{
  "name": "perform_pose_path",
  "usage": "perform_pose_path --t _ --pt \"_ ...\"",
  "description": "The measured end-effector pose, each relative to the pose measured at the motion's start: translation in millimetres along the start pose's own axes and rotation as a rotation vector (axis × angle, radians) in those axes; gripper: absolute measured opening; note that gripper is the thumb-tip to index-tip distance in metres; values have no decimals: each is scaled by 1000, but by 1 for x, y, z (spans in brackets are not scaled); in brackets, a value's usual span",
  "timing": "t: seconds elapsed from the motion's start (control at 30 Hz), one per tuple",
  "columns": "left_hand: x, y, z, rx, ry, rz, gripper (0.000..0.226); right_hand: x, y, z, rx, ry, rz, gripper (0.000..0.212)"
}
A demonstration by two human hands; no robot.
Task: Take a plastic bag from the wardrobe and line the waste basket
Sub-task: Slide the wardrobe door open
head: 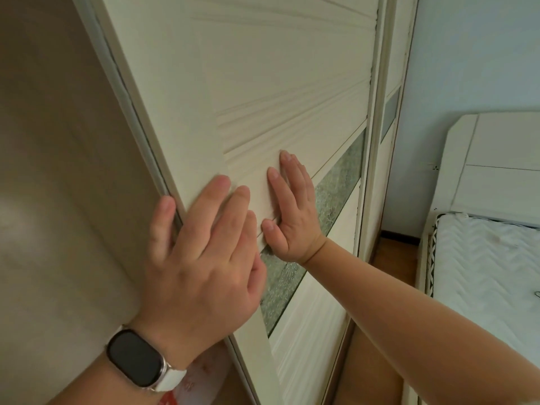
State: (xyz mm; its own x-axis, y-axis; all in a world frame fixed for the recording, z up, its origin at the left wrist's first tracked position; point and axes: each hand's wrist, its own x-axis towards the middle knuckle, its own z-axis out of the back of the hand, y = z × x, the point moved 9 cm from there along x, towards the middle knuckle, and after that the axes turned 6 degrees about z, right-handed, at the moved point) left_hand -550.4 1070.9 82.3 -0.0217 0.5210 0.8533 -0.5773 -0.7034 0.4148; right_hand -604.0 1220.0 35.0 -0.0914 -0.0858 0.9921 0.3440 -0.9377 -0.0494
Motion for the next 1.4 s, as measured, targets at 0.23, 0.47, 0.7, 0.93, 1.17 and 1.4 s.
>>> perform_pose_path --t 0.23,0.47,0.7,0.93,1.17,1.4 --pt "24 -24 -35 37 0 -1 31 -5 -50 0 12 -20 13 65" --pt "53 -50 -71 28 14 -15 30 -5 -103 2 3 -11 4 65" --pt "70 -64 -96 11 24 -10 30 -7 -136 1 -4 -4 -6 65" --pt "79 -75 -109 11 16 -16 30 -9 -155 1 -2 25 -6 65" --pt "79 -77 -111 20 19 -29 29 -7 -153 6 -12 58 -20 64" --pt "65 -75 -96 -134 71 -90 29 -9 -135 29 -63 207 -92 56"
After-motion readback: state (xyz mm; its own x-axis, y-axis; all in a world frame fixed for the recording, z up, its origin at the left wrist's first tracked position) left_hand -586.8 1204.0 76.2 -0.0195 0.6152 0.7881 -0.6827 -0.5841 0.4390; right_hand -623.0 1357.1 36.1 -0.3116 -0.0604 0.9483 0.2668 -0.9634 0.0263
